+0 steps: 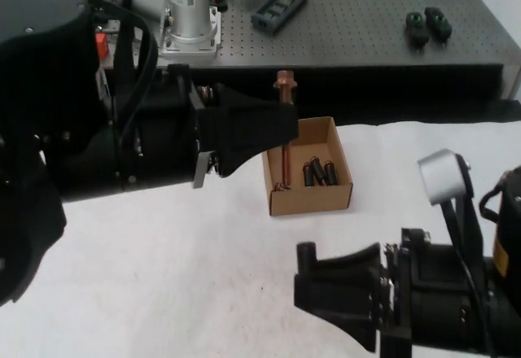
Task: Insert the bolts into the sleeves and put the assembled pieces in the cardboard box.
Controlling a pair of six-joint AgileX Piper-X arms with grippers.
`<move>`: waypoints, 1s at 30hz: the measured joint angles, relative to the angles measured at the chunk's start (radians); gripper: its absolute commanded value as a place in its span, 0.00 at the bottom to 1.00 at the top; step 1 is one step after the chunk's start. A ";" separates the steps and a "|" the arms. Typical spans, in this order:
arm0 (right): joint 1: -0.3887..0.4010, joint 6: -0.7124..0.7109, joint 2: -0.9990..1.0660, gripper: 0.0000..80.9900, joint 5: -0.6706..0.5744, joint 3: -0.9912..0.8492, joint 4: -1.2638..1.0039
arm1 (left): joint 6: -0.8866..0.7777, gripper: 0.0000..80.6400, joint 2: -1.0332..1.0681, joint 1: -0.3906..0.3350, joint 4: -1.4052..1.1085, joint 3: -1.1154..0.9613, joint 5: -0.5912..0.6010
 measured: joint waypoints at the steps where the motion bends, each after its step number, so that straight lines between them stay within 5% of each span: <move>1: 0.000 0.002 0.017 0.02 -0.001 0.000 -0.031 | 0.000 0.01 0.000 0.000 0.000 0.003 0.000; 10: 0.000 0.045 0.121 0.02 -0.039 0.000 -0.281 | 0.000 0.01 0.000 0.000 0.000 0.003 0.007; 30: -0.003 0.075 0.121 0.02 -0.035 0.000 -0.346 | 0.000 0.01 0.000 0.002 -0.022 0.003 0.085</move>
